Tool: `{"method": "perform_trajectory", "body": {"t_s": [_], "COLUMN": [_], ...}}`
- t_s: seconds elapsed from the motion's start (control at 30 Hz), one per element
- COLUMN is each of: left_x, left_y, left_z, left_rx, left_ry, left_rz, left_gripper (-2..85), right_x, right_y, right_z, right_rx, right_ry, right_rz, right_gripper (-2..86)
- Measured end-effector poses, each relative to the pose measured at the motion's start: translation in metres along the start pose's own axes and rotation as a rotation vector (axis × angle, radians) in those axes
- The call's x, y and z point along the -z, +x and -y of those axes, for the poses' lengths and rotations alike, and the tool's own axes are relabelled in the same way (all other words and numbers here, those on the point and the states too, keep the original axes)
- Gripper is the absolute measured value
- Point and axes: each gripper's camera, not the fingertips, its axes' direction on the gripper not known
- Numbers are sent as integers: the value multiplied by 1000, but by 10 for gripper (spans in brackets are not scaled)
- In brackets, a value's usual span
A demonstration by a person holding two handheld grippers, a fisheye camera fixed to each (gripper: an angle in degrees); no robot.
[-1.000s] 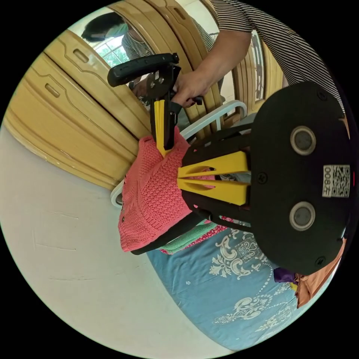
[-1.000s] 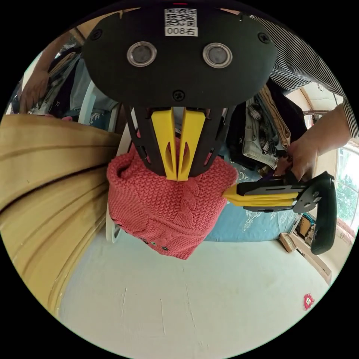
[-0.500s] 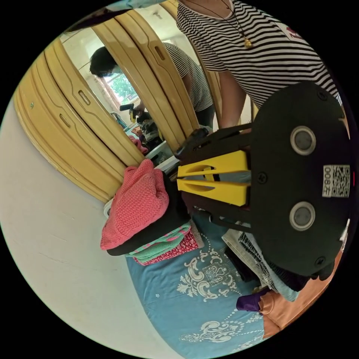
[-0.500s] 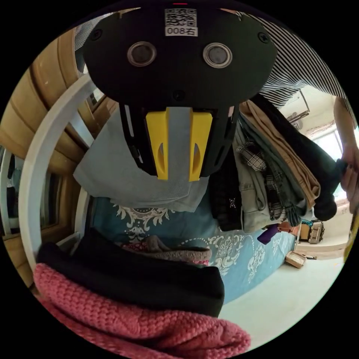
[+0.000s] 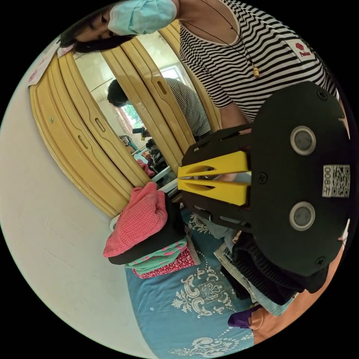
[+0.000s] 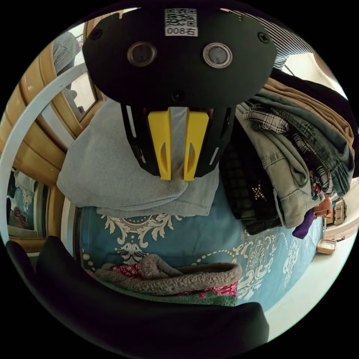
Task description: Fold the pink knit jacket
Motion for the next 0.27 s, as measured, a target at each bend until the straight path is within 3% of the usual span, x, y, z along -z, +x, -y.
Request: {"method": "perform_trajectory", "body": {"t_s": [0.1, 0.27], "left_x": [23, 68], "left_y": [0, 1], "left_z": [5, 15], "left_rx": [-8, -28], "left_ry": [-2, -2], "left_rz": [-25, -77], "left_gripper": [4, 3], "right_x": [17, 96], "right_y": [23, 63], "right_z": [-21, -108], "right_rx": [-51, -139], "right_ry": [41, 265], "right_rz": [71, 241], "right_gripper": [37, 26]}}
